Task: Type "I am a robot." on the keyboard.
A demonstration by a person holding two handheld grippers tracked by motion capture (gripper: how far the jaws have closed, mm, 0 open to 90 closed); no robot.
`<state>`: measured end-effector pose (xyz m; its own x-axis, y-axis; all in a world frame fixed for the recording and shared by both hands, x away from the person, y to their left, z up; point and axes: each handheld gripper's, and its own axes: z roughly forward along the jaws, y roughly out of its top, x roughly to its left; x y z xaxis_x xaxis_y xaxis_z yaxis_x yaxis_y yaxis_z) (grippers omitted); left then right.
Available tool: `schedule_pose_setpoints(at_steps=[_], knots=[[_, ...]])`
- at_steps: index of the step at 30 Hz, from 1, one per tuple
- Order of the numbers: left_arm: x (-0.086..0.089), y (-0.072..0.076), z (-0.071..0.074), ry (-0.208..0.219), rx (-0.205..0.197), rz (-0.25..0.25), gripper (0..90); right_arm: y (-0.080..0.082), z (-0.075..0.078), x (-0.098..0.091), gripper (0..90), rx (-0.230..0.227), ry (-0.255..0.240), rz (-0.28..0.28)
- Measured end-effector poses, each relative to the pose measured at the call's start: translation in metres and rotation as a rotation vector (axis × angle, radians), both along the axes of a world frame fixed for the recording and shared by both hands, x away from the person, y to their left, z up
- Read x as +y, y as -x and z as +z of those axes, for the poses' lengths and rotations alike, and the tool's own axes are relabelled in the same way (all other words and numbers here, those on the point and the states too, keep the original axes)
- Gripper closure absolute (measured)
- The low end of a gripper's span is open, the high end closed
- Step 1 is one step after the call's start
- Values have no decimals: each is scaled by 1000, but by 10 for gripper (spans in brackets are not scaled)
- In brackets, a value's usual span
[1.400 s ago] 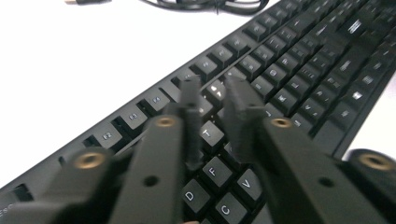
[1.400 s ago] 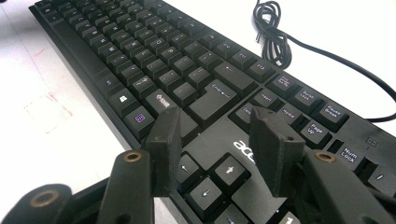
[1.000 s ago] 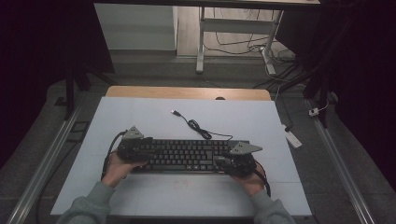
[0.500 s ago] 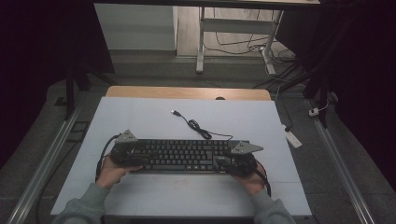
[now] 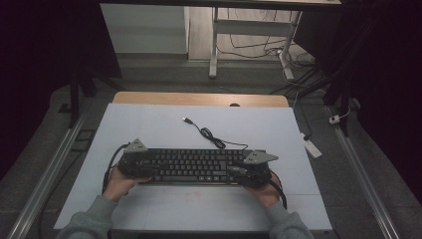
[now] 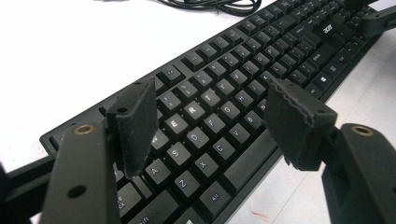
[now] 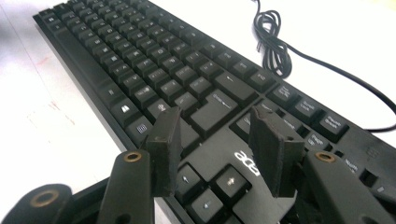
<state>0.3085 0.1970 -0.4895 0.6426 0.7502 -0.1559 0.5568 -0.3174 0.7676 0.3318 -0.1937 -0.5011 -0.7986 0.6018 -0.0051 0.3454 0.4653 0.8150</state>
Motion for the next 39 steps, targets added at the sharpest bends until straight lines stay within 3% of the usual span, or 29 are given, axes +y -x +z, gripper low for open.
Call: schedule_pose_setpoints(at_steps=[11, 20, 39], knots=[[-1, -2, -1, -14, 10, 14, 284, -3, 2, 25, 611, 14, -11, 46], [-6, -2, -2, -15, 14, -1, 274, -5, 4, 42, 895, 46, 2, 107], [-9, -3, -4, -25, 23, -15, 262, -12, -10, 88, 896, 68, 74, 159]])
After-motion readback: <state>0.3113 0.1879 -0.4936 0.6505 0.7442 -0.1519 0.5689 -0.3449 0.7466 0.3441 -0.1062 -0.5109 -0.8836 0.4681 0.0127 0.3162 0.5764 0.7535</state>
